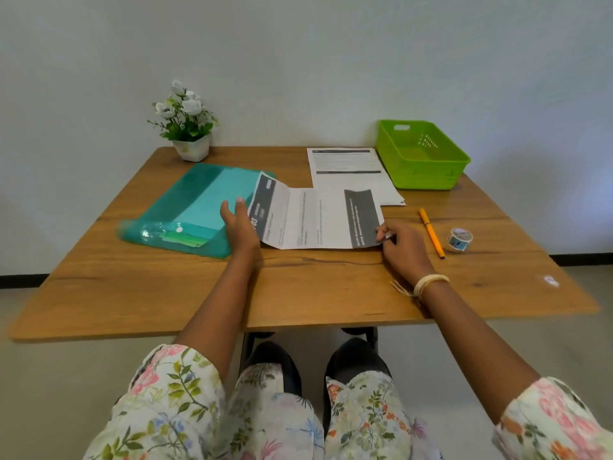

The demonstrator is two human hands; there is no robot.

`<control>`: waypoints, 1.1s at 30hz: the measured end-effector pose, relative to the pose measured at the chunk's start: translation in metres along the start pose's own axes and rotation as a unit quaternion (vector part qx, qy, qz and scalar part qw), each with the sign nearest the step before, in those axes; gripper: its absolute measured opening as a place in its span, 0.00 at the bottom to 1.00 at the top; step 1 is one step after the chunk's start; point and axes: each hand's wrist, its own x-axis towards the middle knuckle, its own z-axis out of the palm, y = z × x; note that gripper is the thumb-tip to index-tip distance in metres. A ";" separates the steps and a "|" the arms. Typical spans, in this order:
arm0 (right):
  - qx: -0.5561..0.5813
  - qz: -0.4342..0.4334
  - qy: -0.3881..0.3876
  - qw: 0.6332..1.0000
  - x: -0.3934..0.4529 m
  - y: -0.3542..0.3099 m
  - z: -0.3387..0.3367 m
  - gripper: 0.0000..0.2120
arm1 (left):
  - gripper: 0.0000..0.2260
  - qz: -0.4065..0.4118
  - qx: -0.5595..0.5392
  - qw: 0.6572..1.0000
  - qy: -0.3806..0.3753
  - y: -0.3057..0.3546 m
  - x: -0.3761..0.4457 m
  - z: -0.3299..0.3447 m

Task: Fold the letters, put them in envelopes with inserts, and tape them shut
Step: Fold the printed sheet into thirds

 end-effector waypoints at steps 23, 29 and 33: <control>-0.218 -0.071 -0.130 0.965 0.001 -0.045 0.078 0.26 | 0.22 0.133 0.298 0.937 -0.121 -0.018 -0.007 -0.018; -0.225 -0.081 -0.107 0.965 -0.006 -0.038 0.075 0.26 | 0.22 0.097 0.210 0.966 -0.112 -0.016 -0.011 -0.016; -0.225 -0.102 -0.067 0.967 -0.008 -0.039 0.075 0.23 | 0.18 0.091 0.163 0.978 -0.090 -0.015 -0.013 -0.016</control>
